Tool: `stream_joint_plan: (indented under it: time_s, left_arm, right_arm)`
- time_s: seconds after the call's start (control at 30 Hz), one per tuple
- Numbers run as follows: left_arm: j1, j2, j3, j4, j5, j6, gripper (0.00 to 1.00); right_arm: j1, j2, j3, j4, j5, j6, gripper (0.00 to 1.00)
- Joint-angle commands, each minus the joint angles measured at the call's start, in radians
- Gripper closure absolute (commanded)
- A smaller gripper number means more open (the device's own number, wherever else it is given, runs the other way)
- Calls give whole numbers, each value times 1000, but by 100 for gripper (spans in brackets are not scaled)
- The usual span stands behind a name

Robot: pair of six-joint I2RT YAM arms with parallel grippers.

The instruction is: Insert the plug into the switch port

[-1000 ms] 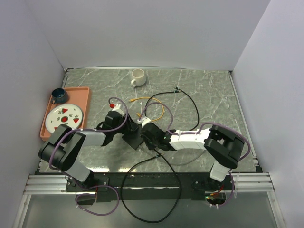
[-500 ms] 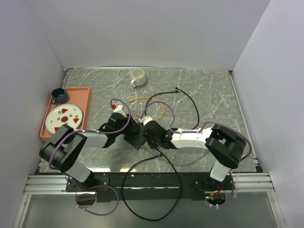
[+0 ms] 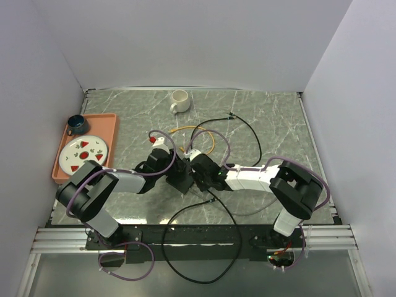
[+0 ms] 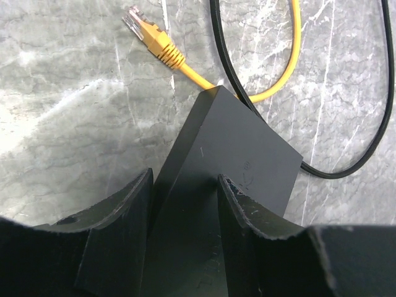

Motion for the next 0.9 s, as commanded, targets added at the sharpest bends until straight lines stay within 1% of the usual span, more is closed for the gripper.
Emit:
stream_joint_plan:
  time_s: [0.0, 0.1, 0.2, 0.3, 0.37, 0.4, 0.5, 0.63, 0.73, 0.8, 0.83, 0.87]
  left_arm:
    - [-243, 37, 21, -89, 591, -208, 53]
    - [-243, 32, 17, -95, 580, -208, 53]
    - [-243, 14, 14, -125, 540, -202, 52]
    - [-242, -6, 33, -194, 486, -175, 49]
    - [-237, -20, 50, -272, 425, -158, 43]
    - [-234, -24, 63, -291, 405, -146, 39]
    - [-205, -44, 57, -331, 353, -139, 30]
    - [-121, -90, 20, -326, 350, -130, 22]
    - [-73, -109, 20, -372, 333, -98, 18]
    - [-55, -115, 29, -394, 310, -78, 15]
    - [-36, -118, 32, -415, 304, -73, 15]
    - [-27, -119, 37, -424, 299, -64, 14]
  right_arm:
    - [-34, 41, 84, 568, 36, 26, 100]
    - [-34, 40, 81, 560, 39, 23, 100]
    - [-34, 40, 76, 547, 34, 23, 100]
    - [-34, 46, 67, 528, 19, 28, 100]
    - [-34, 47, 60, 520, 11, 32, 100]
    - [-34, 47, 55, 519, 3, 35, 100]
    - [-34, 49, 47, 499, -12, 36, 100]
    - [-35, 46, 29, 479, -35, 39, 100]
    - [-32, 47, 18, 458, -64, 42, 100]
    - [-32, 44, 3, 456, -76, 45, 93]
    - [-34, 38, -3, 453, -82, 46, 86]
    - [-32, 35, -8, 450, -90, 46, 83]
